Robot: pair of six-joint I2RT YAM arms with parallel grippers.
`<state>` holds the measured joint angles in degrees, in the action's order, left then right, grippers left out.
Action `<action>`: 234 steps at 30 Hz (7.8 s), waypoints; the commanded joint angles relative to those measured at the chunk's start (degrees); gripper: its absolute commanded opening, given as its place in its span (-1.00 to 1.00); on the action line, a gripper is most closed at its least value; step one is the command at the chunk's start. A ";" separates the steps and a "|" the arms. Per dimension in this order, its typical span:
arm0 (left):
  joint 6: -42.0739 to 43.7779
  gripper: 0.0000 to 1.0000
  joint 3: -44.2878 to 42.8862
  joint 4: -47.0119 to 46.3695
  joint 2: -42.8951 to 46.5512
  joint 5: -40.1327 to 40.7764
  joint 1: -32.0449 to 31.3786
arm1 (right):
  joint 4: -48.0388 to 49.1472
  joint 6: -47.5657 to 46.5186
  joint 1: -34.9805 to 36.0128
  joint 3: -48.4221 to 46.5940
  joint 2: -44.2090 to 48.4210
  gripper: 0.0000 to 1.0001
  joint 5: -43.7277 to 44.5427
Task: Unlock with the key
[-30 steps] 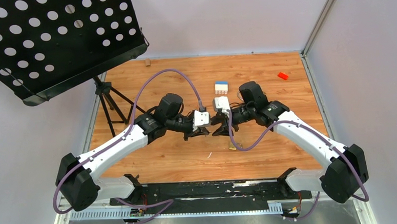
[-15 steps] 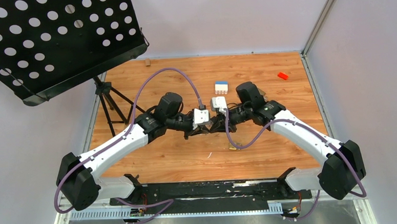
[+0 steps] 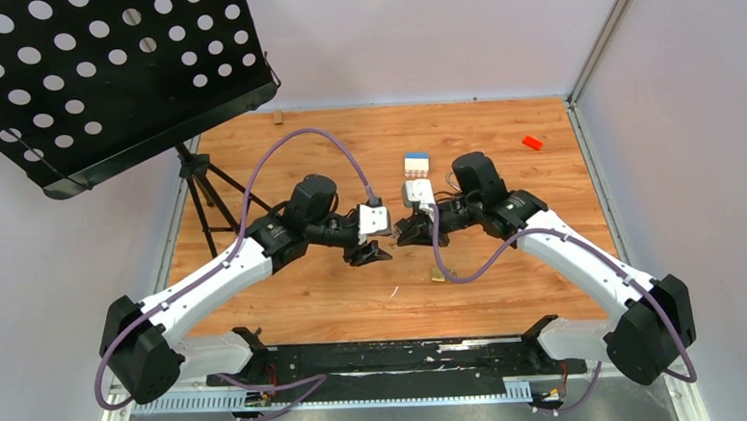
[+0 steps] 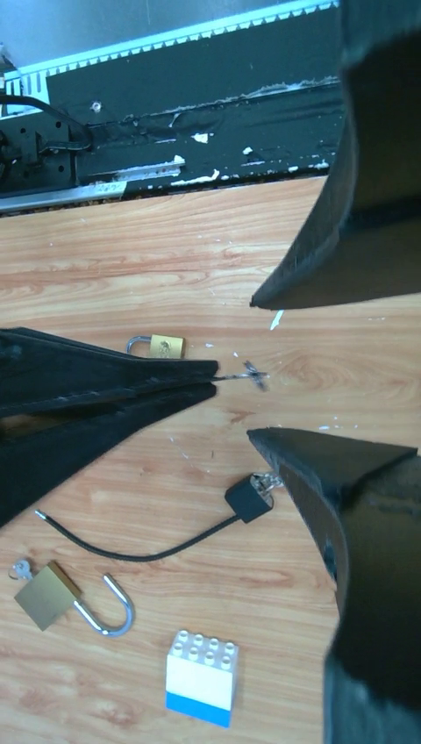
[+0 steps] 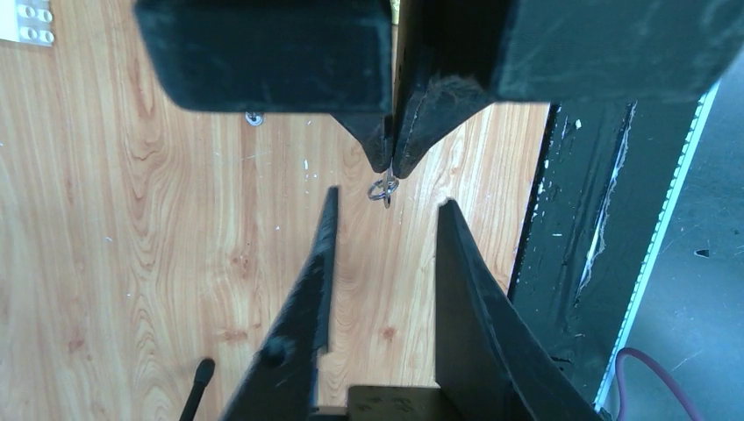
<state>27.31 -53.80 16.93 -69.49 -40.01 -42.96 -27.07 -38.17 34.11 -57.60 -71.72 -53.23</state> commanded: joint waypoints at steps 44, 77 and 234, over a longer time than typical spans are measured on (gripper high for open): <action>5.05 -0.21 -8.51 7.51 -4.47 -11.02 2.02 | 5.79 4.38 -6.20 2.99 2.50 -1.00 -13.59; 3.85 -0.51 -10.64 5.64 -6.83 -9.65 -0.28 | 6.86 5.77 -6.16 3.39 1.87 -1.00 -14.00; 25.10 -1.00 -5.97 15.27 -7.24 62.64 -40.18 | -34.98 -24.24 -0.83 -10.02 -19.41 -1.00 -12.73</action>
<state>53.04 -57.76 32.38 -76.99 23.07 -82.54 -63.11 -62.43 33.54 -66.41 -91.05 -63.05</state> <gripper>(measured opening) 0.007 0.386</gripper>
